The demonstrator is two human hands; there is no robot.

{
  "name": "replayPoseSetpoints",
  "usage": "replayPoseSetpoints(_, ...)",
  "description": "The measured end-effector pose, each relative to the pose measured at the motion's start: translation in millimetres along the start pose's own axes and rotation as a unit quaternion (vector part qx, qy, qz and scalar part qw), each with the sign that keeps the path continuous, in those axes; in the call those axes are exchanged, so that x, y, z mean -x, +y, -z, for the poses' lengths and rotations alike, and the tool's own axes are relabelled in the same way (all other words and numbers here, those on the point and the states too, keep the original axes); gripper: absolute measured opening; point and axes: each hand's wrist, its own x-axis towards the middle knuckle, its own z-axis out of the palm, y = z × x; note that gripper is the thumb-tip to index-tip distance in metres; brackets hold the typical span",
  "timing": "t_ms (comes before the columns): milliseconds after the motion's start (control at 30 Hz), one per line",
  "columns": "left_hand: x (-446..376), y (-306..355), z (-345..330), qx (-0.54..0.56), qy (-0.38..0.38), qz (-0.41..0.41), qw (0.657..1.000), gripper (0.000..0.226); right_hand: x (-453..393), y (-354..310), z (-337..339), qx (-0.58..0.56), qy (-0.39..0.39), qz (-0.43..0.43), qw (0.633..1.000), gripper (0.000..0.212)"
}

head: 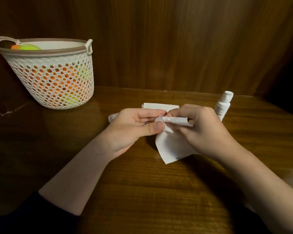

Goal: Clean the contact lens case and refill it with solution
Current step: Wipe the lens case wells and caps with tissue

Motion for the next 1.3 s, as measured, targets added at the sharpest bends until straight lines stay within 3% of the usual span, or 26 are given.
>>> replayPoseSetpoints(100,0,0,-1,-0.004,0.0,0.002,1.0,0.05,0,4,-3,-0.07,-0.018,-0.056,0.996,0.011)
replayPoseSetpoints(300,-1,-2,0,-0.011,0.001,-0.002,1.0,0.06,2,1,-13,-0.159,0.028,-0.106,0.981,0.013)
replayPoseSetpoints(600,-2,-4,-2,-0.005,0.001,0.011,1.0,0.059,4,-10,-10,0.003,0.141,-0.04,0.989,0.022)
replayPoseSetpoints(767,-3,-3,3,0.011,-0.006,0.013,1.0,0.071,4,-10,-6,0.009,0.101,-0.012,0.995,0.01)
replayPoseSetpoints(900,-2,-1,5,0.015,-0.009,0.008,1.0,0.065,4,-8,-3,-0.024,0.067,-0.027,0.997,0.023)
replayPoseSetpoints(1033,-3,-2,6,0.018,-0.007,0.009,1.0,0.061,2,-5,2,-0.069,0.039,-0.048,0.996,0.017)
replayPoseSetpoints(1300,-2,-5,2,0.005,-0.003,0.008,1.0,0.052,3,-6,-1,-0.004,0.031,-0.013,0.999,0.013)
